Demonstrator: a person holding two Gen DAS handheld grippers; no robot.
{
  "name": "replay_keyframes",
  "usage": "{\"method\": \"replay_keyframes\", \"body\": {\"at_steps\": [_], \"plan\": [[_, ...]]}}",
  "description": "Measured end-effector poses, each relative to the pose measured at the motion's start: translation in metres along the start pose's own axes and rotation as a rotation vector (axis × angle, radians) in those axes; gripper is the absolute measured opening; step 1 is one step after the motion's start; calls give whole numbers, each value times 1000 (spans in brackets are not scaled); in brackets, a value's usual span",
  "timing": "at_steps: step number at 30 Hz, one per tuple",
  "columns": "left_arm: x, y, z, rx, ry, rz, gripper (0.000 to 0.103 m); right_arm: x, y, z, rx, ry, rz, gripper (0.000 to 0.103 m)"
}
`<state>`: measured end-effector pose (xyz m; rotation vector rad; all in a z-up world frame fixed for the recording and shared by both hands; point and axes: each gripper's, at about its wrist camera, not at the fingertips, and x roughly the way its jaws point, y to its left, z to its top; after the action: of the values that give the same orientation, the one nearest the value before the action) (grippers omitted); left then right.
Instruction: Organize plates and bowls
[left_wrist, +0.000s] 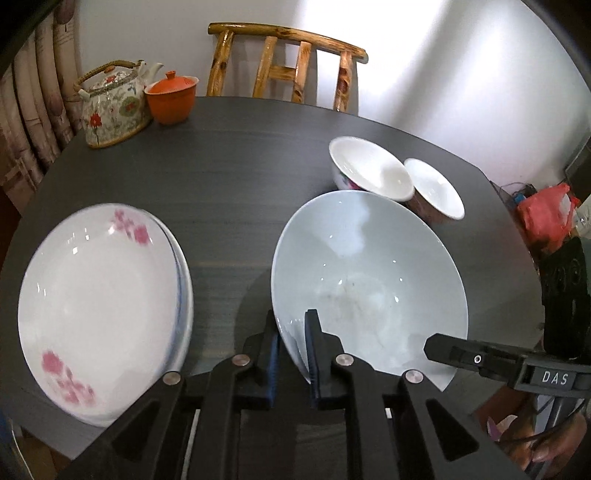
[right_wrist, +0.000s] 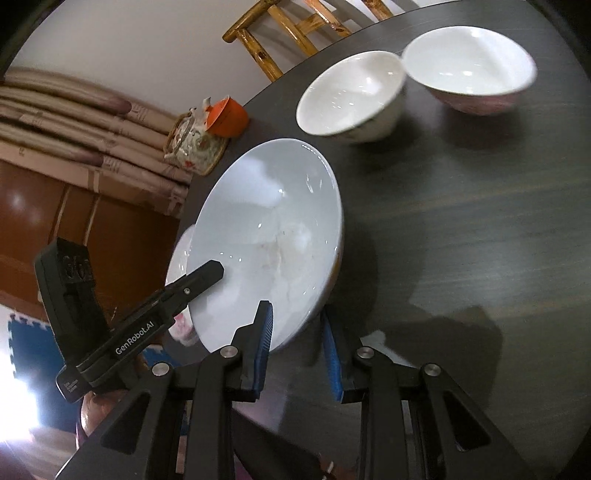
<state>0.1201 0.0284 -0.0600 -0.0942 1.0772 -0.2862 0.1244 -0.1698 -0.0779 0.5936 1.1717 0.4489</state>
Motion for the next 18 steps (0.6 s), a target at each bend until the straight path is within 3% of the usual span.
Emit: {"method": "replay_keyframes", "body": {"at_steps": [8,15,18], "plan": [[7,-16,-19,23,-10,45,14,-15,-21,-27,21,5,-6,25],[8,-21,-31,52,-52,84,16,-5,-22,-25,37,-1,-2,26],[-6,-24,-34,77,-110,121,29,-8,-24,-26,46,-11,22,27]]}}
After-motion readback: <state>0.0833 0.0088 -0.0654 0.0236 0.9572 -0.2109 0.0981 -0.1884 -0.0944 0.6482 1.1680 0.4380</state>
